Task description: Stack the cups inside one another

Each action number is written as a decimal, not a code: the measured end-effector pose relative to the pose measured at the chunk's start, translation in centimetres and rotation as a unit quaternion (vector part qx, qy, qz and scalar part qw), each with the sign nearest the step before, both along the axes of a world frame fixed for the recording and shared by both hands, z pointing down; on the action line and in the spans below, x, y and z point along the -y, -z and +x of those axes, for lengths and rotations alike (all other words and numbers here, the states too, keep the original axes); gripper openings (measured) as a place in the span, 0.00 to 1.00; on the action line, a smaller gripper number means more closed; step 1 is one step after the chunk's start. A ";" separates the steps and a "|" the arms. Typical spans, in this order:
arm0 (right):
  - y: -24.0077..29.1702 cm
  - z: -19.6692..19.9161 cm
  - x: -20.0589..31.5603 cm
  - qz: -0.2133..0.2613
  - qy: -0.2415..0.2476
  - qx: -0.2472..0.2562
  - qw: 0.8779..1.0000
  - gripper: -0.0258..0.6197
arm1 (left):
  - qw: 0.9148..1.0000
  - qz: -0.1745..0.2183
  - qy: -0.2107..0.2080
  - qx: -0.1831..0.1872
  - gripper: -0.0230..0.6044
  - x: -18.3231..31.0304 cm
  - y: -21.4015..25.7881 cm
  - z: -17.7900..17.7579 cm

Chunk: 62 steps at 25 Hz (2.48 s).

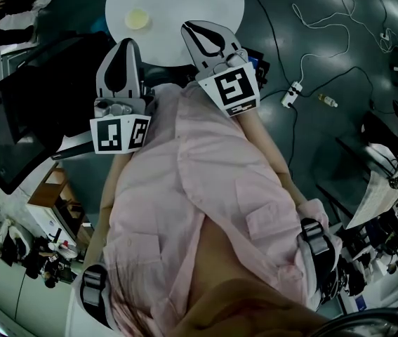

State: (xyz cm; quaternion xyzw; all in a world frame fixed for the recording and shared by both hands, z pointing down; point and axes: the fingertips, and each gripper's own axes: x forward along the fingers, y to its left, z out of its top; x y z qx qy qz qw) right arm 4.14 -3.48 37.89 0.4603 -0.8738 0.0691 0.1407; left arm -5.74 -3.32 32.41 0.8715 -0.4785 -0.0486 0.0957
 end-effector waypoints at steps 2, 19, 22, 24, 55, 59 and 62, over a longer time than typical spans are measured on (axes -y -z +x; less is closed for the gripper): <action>0.0 -0.1 -0.1 -0.001 0.002 -0.001 1.000 0.09 | 1.000 0.000 0.002 -0.001 0.06 -0.1 0.0 -0.1; -0.3 -0.6 -0.6 -0.007 0.006 -0.001 1.000 0.09 | 1.000 -0.002 0.004 -0.005 0.06 -0.6 -0.1 -0.5; -0.3 -0.6 -0.7 -0.008 0.006 -0.001 1.000 0.09 | 1.000 -0.002 0.005 -0.004 0.06 -0.7 -0.1 -0.6; -0.4 -0.7 -0.7 -0.008 0.007 -0.001 1.000 0.09 | 1.000 -0.002 0.005 -0.005 0.06 -0.7 -0.1 -0.7; -0.7 -3.9 -2.3 -0.008 0.055 -0.059 0.997 0.09 | 1.000 0.000 0.016 -0.002 0.06 -2.1 0.1 -2.1; -0.5 -4.0 -2.3 -0.004 0.056 -0.063 0.996 0.09 | 1.000 0.003 0.019 -0.003 0.06 -2.2 0.2 -2.3; -0.4 -4.3 -2.3 0.000 0.060 -0.064 0.996 0.09 | 1.000 0.005 0.021 -0.003 0.06 -2.3 0.3 -2.5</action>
